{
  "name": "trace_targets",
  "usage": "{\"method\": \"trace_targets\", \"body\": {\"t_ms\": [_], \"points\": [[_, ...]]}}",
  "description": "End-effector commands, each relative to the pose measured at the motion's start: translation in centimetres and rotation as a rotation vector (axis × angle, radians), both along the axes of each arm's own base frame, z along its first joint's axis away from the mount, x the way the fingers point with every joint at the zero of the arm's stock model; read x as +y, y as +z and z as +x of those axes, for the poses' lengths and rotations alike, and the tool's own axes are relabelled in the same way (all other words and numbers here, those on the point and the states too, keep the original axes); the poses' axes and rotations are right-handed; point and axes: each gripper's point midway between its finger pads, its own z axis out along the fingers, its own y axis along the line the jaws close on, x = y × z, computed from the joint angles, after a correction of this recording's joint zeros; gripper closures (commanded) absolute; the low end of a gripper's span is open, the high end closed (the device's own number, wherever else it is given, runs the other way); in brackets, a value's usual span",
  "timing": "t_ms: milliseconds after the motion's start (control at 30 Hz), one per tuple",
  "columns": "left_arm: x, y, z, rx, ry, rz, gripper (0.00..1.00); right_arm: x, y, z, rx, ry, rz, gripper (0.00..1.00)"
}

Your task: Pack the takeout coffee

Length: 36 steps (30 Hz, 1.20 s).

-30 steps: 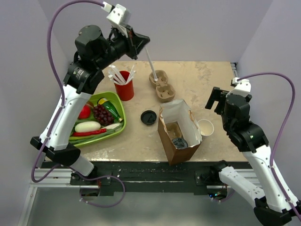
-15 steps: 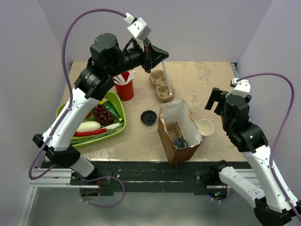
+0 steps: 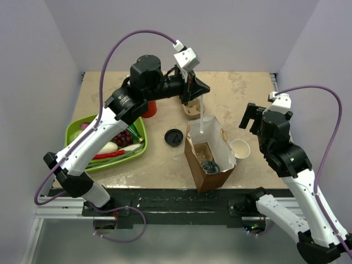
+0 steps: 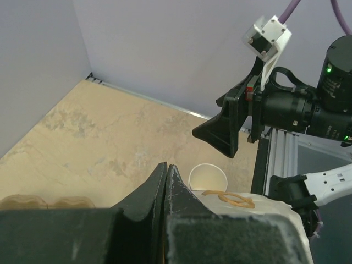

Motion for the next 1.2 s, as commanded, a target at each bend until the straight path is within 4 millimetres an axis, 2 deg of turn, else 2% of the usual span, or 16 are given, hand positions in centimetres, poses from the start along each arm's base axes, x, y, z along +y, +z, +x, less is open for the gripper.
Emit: {"method": "trace_targets", "body": {"t_ms": [0,67,167,200,267,300,367,567,633,667,767,867,933,967,1067,1167], "points": [[-0.7,-0.2,0.6,-0.076,0.075,-0.004,1.00,-0.3,0.9,0.2,-0.042,-0.018,0.001,0.02],[-0.9,-1.1,0.9,-0.091,0.088,0.019,0.96,-0.4,0.8,0.2,-0.041,-0.024,-0.003,0.02],[-1.2,-2.6,0.9,-0.089,0.092,0.042,0.66,-0.4,0.7,0.1,-0.038,-0.022,-0.004,0.02],[-1.1,-2.9,0.8,-0.086,0.092,0.044,0.48,-0.5,0.7,0.1,-0.037,-0.025,-0.005,0.02],[-0.9,-2.9,1.0,-0.083,0.108,0.043,0.38,-0.6,0.8,0.0,-0.039,-0.028,-0.004,0.02],[-0.8,-2.5,1.1,-0.091,0.119,0.034,0.21,-0.6,0.8,0.0,-0.038,-0.026,-0.005,0.02],[-0.5,-1.7,1.3,-0.097,0.137,0.021,0.01,-0.5,1.0,0.0,-0.043,-0.025,-0.001,0.02],[0.5,0.1,3.5,-0.061,0.294,-0.013,0.00,-0.2,0.9,0.3,-0.039,-0.018,0.005,0.02],[1.9,0.1,5.7,-0.036,0.439,-0.014,0.00,-0.3,1.0,0.3,-0.044,-0.025,0.013,0.02],[2.5,1.3,6.3,-0.039,0.491,-0.034,0.00,-0.2,1.0,0.4,-0.043,-0.024,0.014,0.02],[4.8,0.8,9.6,0.020,0.632,-0.033,0.00,-0.3,1.1,0.4,-0.043,-0.031,0.017,0.02],[8.3,-1.6,14.2,0.143,0.724,-0.041,0.00,-0.5,1.2,0.4,-0.042,-0.047,0.016,0.02],[12.0,-3.1,16.7,0.188,0.890,-0.040,0.00,-0.8,1.4,0.4,-0.047,-0.067,0.014,0.02],[13.1,-4.9,17.3,0.207,0.945,-0.013,0.00,-1.0,1.4,0.4,-0.049,-0.080,0.014,0.02],[18.0,-6.1,17.3,0.237,1.129,-0.049,0.00,-2.0,1.6,0.3,-0.060,-0.152,0.015,0.02],[20.8,-7.5,16.7,0.245,1.215,-0.073,0.00,-2.1,1.4,0.4,-0.056,-0.163,0.010,0.02]]}}
